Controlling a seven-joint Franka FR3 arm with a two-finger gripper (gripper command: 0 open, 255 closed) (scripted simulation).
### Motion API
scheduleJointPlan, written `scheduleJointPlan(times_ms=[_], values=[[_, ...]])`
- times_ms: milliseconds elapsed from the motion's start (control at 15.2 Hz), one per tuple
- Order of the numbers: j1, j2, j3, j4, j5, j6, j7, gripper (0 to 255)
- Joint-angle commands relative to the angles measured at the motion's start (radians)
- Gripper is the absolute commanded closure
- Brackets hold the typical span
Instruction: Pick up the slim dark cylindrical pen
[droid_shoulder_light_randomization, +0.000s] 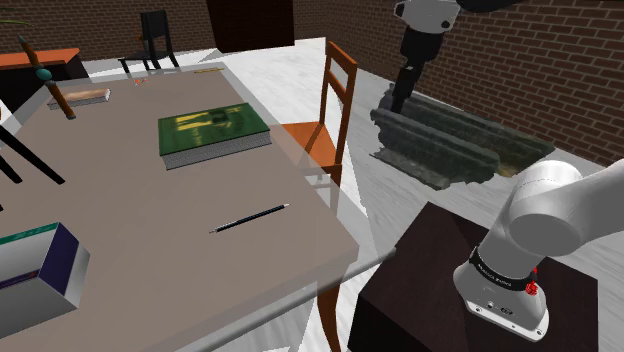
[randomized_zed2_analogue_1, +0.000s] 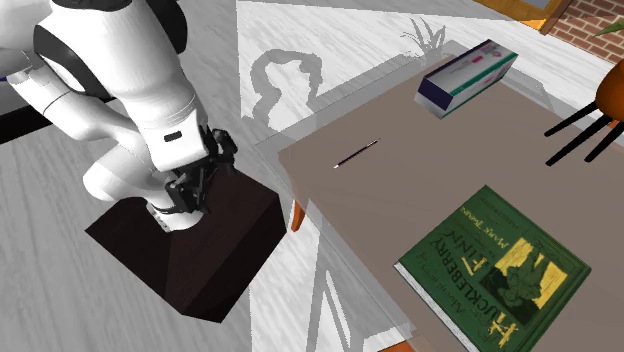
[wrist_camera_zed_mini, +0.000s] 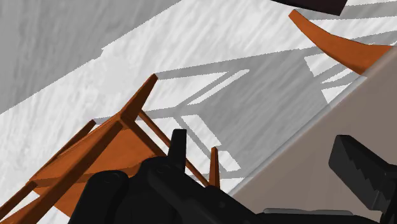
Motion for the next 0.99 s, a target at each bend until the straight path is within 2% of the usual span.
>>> scheduleJointPlan(times_ms=[0,924], values=[[0.000,0.000,0.000,0.000,0.000,0.000,0.000,0],[0.125,0.422,0.141,0.210,0.030,0.187,-0.069,0]])
